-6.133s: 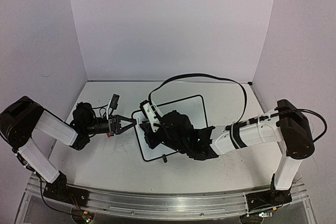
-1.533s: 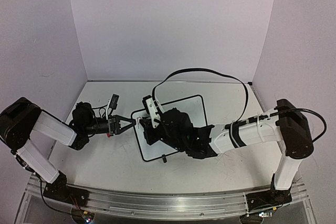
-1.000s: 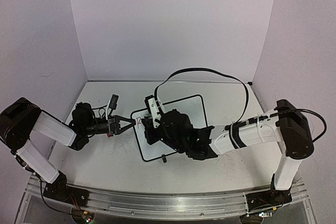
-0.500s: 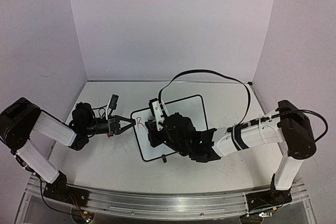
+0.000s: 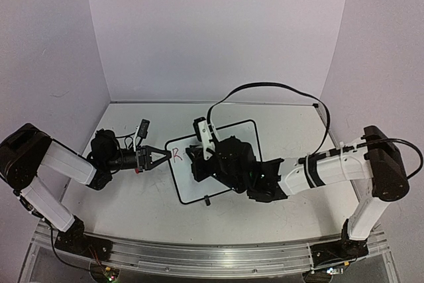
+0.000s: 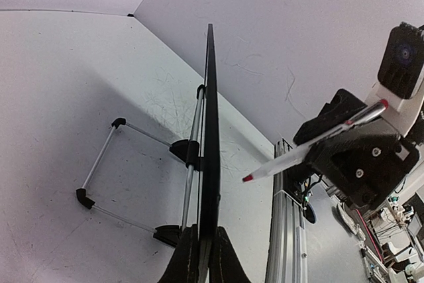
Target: Write a sentence on the whiteboard
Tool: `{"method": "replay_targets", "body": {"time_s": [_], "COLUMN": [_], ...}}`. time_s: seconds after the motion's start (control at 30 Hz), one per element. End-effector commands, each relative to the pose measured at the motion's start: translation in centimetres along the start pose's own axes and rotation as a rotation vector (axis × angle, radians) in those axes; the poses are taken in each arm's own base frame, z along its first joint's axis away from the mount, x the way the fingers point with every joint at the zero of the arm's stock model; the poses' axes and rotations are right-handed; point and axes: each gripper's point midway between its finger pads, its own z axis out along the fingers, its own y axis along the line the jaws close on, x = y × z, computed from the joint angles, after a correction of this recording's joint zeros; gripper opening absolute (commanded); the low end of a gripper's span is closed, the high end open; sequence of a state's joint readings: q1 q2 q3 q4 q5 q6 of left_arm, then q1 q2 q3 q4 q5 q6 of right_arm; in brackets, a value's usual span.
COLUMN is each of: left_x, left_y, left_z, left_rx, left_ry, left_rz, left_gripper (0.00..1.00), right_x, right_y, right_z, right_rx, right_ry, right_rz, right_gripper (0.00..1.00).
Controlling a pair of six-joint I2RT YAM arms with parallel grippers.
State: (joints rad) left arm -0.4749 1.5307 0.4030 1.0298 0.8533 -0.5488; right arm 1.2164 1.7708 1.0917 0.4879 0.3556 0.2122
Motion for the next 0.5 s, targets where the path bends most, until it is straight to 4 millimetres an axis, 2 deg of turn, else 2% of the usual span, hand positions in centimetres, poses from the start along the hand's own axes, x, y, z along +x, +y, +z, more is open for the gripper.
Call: {"method": "replay_targets", "body": {"time_s": [0.0, 0.27, 0.47], "left_x": [0.3, 0.3, 0.3], "left_y": [-1.3, -1.4, -1.4], "left_z": [-0.2, -0.3, -0.3], "left_rx": [0.051, 0.05, 0.05], "left_ry": [0.021, 0.02, 0.02], "left_rz": [-0.011, -0.011, -0.009], "left_gripper": [0.0, 0.0, 0.0], "right_x": [-3.2, -3.7, -3.5], "right_y": [0.0, -0.6, 0.2], "right_z": [0.0, 1.3, 1.9], "right_rx": [-0.016, 0.006, -0.025], "right_ry": [-0.078, -0.086, -0.079], "right_rz": [0.014, 0.005, -0.009], "right_gripper": [0.0, 0.0, 0.0]}}
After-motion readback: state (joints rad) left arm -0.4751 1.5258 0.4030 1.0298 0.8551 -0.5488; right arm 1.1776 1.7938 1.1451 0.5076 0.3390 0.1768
